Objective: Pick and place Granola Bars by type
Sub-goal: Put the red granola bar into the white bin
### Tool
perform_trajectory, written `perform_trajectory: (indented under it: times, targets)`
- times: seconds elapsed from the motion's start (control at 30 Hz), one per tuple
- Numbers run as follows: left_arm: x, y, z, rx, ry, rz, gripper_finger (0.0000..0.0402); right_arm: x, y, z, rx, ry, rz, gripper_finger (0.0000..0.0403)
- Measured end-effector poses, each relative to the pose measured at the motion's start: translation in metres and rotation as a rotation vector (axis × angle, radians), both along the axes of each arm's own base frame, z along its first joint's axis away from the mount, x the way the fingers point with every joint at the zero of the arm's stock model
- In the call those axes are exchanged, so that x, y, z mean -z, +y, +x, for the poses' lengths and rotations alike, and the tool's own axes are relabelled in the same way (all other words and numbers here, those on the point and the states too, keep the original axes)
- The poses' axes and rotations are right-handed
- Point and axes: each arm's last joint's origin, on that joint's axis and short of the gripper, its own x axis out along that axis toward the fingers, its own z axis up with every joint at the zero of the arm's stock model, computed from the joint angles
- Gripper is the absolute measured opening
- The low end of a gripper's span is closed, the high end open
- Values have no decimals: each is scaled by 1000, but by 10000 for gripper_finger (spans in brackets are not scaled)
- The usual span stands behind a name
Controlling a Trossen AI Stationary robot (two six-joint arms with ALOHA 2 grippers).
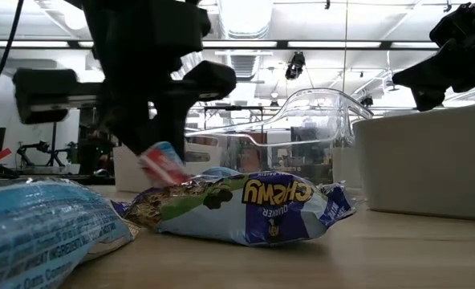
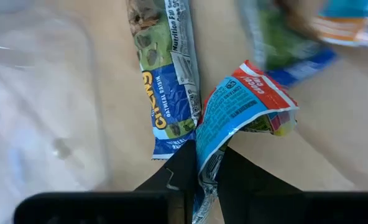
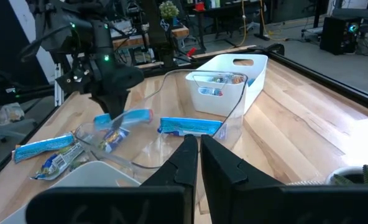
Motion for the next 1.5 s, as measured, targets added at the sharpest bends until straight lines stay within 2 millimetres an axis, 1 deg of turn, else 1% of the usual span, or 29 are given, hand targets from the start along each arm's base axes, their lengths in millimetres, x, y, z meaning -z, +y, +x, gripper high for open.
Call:
perform_trajectory:
  times: [0.17, 0.4, 0.5, 0.6, 0.7, 0.8, 0.9, 1.1, 1.27, 1.5]
  targets:
    - [3, 1, 1, -8, -39, 1, 35, 0, 0, 0, 0, 0, 0, 13]
    - [4, 0, 1, -11, -37, -6, 35, 0, 0, 0, 0, 0, 0, 13]
    - [4, -1, 1, -5, -24, -44, 35, 0, 0, 0, 0, 1, 0, 13]
    - [4, -1, 1, -24, -12, -89, 47, 0, 0, 0, 0, 0, 0, 13]
    - [4, -2, 1, -35, -10, -95, 70, 0, 0, 0, 0, 0, 0, 13]
    - [4, -1, 1, -30, -11, -90, 88, 0, 0, 0, 0, 0, 0, 13]
    - [4, -1, 1, -36, -16, -78, 95, 0, 0, 0, 0, 1, 0, 13]
    - [7, 1, -4, -36, 37, -47, 96, 0, 0, 0, 0, 0, 0, 13]
    - [11, 3, -7, -23, 34, 14, 96, 0, 0, 0, 0, 1, 0, 13]
    - [14, 4, -9, 11, 42, 37, 97, 0, 0, 0, 0, 0, 0, 13]
